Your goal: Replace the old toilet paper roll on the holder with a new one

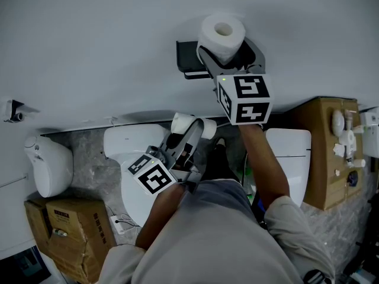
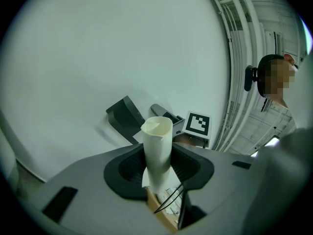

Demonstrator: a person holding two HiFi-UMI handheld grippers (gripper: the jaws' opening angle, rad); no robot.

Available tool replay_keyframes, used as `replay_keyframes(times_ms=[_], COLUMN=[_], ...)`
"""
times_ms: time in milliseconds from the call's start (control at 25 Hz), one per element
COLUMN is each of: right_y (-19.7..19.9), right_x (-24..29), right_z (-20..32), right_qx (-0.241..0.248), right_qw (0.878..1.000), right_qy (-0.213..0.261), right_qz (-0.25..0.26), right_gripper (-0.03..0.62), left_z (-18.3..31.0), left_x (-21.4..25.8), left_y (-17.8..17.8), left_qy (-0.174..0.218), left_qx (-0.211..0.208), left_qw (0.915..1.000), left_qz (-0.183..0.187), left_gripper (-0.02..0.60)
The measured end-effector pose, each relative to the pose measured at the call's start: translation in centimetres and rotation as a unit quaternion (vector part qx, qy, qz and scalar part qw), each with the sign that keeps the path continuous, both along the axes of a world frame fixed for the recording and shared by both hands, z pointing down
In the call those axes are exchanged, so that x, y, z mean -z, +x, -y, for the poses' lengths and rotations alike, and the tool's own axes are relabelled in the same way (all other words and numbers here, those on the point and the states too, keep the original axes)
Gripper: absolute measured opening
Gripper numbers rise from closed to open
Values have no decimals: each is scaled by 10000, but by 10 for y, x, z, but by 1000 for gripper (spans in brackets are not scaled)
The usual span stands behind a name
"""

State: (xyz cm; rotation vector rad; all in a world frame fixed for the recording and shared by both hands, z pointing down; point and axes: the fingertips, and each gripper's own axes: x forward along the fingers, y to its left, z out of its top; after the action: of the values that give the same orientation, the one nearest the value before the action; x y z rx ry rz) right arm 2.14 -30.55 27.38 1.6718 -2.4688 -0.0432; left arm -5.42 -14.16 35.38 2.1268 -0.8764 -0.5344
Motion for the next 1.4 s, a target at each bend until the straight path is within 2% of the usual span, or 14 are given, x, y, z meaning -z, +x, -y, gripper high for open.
replay_keyframes(times_ms=[640,880,1160,1400], right_y=[29,43,64,84], right_x=[22,26,23,23], right_z=[-35,-50,-65,-77], right_qx=[90,343,295,227], right_qw=[9927,9729,9698,9602], right_qy=[-65,-309,-351,-402], right_qz=[1203,2266,2395,2755], right_gripper=[408,408,408,408], left_z=[-3,-5,-10,-13], left_x=[3,4,7,7], left_y=[13,19,35,41], left_qy=[16,39,64,36], left_qx=[-309,-409,-642,-753], left_qw=[9995,9991,9977,9969], left_qz=[-103,-114,-186,-205], left_gripper=[129,129,129,129])
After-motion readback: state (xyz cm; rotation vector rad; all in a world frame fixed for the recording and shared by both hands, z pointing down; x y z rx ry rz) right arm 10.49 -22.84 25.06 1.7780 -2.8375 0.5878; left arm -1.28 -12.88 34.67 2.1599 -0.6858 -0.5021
